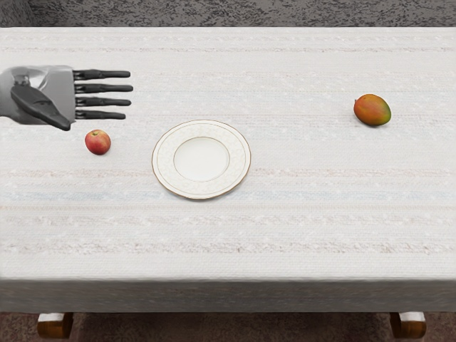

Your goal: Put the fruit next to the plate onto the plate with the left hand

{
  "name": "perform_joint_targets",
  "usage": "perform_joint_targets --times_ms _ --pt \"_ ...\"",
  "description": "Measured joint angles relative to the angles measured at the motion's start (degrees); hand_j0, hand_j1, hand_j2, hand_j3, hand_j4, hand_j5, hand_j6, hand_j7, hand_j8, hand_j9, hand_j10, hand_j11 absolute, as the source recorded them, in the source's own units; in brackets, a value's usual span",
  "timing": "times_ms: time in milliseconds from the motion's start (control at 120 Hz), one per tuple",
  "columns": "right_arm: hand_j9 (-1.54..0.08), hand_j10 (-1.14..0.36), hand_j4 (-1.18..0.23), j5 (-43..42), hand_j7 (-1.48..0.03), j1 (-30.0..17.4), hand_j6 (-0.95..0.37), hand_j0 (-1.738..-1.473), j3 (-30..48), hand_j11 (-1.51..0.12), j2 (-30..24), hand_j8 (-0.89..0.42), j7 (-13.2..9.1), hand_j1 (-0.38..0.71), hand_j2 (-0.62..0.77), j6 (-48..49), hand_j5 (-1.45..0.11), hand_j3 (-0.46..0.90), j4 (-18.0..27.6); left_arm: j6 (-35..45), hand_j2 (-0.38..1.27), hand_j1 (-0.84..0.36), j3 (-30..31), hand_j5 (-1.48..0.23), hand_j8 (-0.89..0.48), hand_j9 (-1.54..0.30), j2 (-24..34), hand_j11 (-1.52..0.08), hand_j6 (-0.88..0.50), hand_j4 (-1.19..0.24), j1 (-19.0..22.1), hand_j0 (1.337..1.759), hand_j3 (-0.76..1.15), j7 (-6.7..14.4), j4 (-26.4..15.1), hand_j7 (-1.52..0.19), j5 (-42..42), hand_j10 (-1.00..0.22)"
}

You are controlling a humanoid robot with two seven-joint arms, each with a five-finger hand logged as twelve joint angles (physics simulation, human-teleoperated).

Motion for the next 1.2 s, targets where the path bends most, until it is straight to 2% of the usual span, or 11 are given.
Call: perform_joint_targets --times_ms 250,325,383,475,575,642,708,833,942,1092,1200 --pt "0.00 0.00 0.00 -0.04 0.00 0.00 0.00 -1.658 -0.16 0.00 0.00 0.00 -0.15 -0.35 0.00 0.01 0.00 0.00 0.04 0.00 0.00 0.34 -0.27 -0.01 -0.01 -0.01 0.20 -0.01 -0.01 -0.01 -0.66 1.658 0.00 0.00 -0.94 -0.01 1.31 -0.01" --pt "0.00 0.00 0.00 -0.04 0.00 0.03 0.00 -1.658 -0.17 0.00 0.00 0.00 -0.17 -0.35 0.00 0.03 0.00 0.00 0.06 0.15 0.00 0.34 -0.52 -0.01 -0.01 -0.01 -0.26 -0.01 -0.01 -0.01 -4.73 1.658 0.00 0.00 -2.86 -0.01 12.00 -0.01" --pt "0.00 0.00 0.00 -0.04 0.00 0.16 0.00 -1.658 -0.17 0.00 0.00 0.00 -0.17 -0.35 0.00 0.06 0.00 0.00 0.07 3.64 0.00 0.34 -0.55 -0.01 -0.01 -0.01 -1.70 -0.01 -0.01 -0.01 -5.13 1.658 0.00 0.00 -5.41 -0.01 22.52 -0.01" --pt "0.00 0.00 0.00 -0.02 0.00 0.50 0.00 -1.658 -0.12 0.00 0.00 0.00 -0.17 -0.35 0.00 0.09 0.00 0.00 0.14 15.81 0.00 0.34 1.25 -0.01 -0.01 -0.01 -7.55 -0.01 -0.01 -0.01 -4.04 1.658 0.00 0.00 -8.12 -0.01 39.04 -0.01" --pt "0.00 0.00 0.00 0.05 0.00 0.68 0.00 -1.658 -0.06 0.00 0.00 0.00 -0.17 -0.35 0.00 0.07 0.00 0.00 0.16 27.05 0.00 0.34 3.39 -0.01 -0.01 -0.01 -7.60 -0.01 -0.01 -0.01 -3.82 1.658 0.00 0.00 -9.70 -0.01 54.48 -0.01" --pt "0.00 0.00 0.00 0.08 0.00 0.73 0.00 -1.658 -0.03 0.00 0.00 0.00 -0.18 -0.35 0.00 0.08 0.00 0.00 0.17 36.98 0.00 0.34 8.03 -0.01 -0.01 -0.01 -10.33 -0.01 -0.01 -0.01 -3.91 1.658 0.00 0.00 -10.17 -0.01 65.11 -0.01" --pt "0.00 0.00 0.00 0.10 0.00 0.76 0.00 -1.658 -0.02 0.00 0.00 0.00 -0.18 -0.35 0.00 0.10 0.00 0.00 0.24 43.55 0.00 0.33 12.01 -0.02 -0.02 -0.02 -10.59 -0.02 -0.02 -0.02 -3.69 1.658 0.00 0.00 -10.27 -0.02 71.62 -0.02" --pt "0.00 0.00 0.00 0.13 0.00 0.78 0.00 -1.658 0.00 0.00 0.00 0.00 -0.18 -0.35 0.00 0.11 0.00 0.00 0.61 51.76 0.01 0.32 21.04 -0.04 -0.03 -0.04 -14.61 -0.04 -0.03 -0.03 -3.62 1.658 0.00 0.00 -9.39 -0.04 81.01 -0.03" --pt "0.00 0.00 0.00 0.18 0.00 0.80 0.00 -1.658 0.00 0.00 0.00 0.00 -0.18 -0.35 0.00 0.11 0.00 0.00 0.90 55.01 0.01 0.31 27.23 -0.04 -0.04 -0.04 -17.20 -0.04 -0.04 -0.04 -4.27 1.658 0.00 0.00 -7.43 -0.04 87.20 -0.04" --pt "0.00 0.00 0.00 0.21 0.00 0.93 0.00 -1.658 0.01 0.00 0.00 0.00 -0.18 -0.35 0.00 0.11 0.00 0.00 1.02 56.11 0.01 0.31 31.02 -0.05 -0.04 -0.05 -23.05 -0.05 -0.04 -0.04 -4.78 1.658 0.00 0.00 -4.77 -0.05 91.29 -0.04" --pt "0.00 0.00 0.00 0.22 0.00 1.09 0.00 -1.658 0.01 0.00 0.00 0.00 -0.18 -0.35 0.00 0.11 0.00 0.00 1.06 56.31 0.01 0.31 33.99 -0.05 -0.04 -0.05 -26.79 -0.05 -0.04 -0.04 -5.94 1.658 0.00 0.00 -0.14 -0.05 92.16 -0.04"
